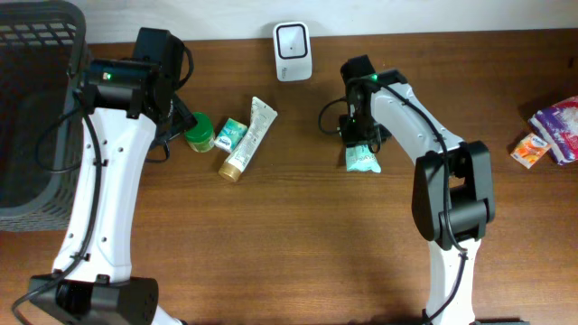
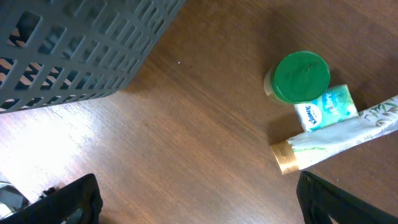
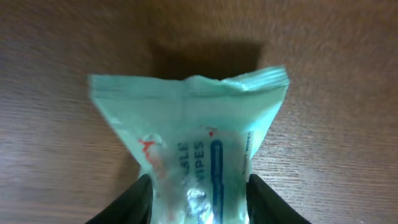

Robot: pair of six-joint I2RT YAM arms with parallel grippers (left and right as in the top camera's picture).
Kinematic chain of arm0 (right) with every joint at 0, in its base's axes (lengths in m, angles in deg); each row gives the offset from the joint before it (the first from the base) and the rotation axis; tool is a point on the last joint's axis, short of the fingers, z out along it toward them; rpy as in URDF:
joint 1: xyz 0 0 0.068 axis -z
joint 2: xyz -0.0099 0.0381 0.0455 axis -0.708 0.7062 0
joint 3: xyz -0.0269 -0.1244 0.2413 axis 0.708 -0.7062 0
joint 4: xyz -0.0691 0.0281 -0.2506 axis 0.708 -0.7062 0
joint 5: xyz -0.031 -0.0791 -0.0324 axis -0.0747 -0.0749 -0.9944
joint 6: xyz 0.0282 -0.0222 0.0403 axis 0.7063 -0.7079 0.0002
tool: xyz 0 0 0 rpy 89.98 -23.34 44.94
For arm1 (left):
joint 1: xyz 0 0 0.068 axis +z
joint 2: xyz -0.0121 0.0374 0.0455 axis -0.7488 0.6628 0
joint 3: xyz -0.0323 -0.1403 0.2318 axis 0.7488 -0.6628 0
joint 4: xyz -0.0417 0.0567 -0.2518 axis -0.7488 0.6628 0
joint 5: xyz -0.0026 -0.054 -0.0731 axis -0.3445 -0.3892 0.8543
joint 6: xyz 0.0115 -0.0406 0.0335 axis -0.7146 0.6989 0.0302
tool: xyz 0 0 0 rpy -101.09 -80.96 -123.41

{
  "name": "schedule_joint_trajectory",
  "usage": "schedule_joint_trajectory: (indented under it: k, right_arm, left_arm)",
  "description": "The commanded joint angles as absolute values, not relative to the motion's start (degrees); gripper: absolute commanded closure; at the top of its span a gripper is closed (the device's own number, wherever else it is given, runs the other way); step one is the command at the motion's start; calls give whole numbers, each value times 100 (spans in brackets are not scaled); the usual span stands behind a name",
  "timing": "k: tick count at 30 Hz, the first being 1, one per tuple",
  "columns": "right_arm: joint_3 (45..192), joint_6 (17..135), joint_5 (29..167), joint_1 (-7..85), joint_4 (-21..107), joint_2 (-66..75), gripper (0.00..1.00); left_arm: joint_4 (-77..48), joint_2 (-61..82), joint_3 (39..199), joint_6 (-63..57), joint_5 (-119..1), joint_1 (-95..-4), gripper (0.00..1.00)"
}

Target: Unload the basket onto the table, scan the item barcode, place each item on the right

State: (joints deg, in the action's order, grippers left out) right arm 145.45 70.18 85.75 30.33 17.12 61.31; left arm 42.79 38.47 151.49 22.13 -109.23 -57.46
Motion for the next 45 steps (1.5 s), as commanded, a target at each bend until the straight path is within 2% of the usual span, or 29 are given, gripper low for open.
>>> schedule_joint_trajectory:
  k: [1,3,8,10,18,24,39,43,45]
  right_arm:
    - [14296,7127,8411,3007,1808,6098,80]
    - [14372,7230,8489,3009,1810,6094,89]
    - [15541,7228,8885,3004,1816,6094,91]
    - [15944,7228,9079,3002,2411,6094,94]
    - [15915,7228,9479,2727,6044,6201,96]
    - [15915,7223,9219,2440,7794,6990,96]
    - [15928,6902,8666,2486,7884,7053,96]
    - [15948,6904,8146,2854,7056,6428,96]
    - [15948,6900,8144,3448,5655,6017,96]
  left_arm:
    - [4288,3829,15145,2143,-10987,-5730,1]
    - [4290,3829,15145,2143,-10987,-5730,1]
    - [4288,3829,15145,2143,-10989,-5730,1]
    - [4288,3829,15145,2141,-10985,-5730,1]
    - [4288,3829,15145,2143,-10987,-5730,1]
    - [4288,3829,15145,2141,-10987,-5730,1]
    - [4288,3829,15145,2143,-10987,-5730,1]
    - [4288,3829,15145,2141,-10987,-5730,1]
    - [4288,3829,15145,2143,-10987,-5730,1]
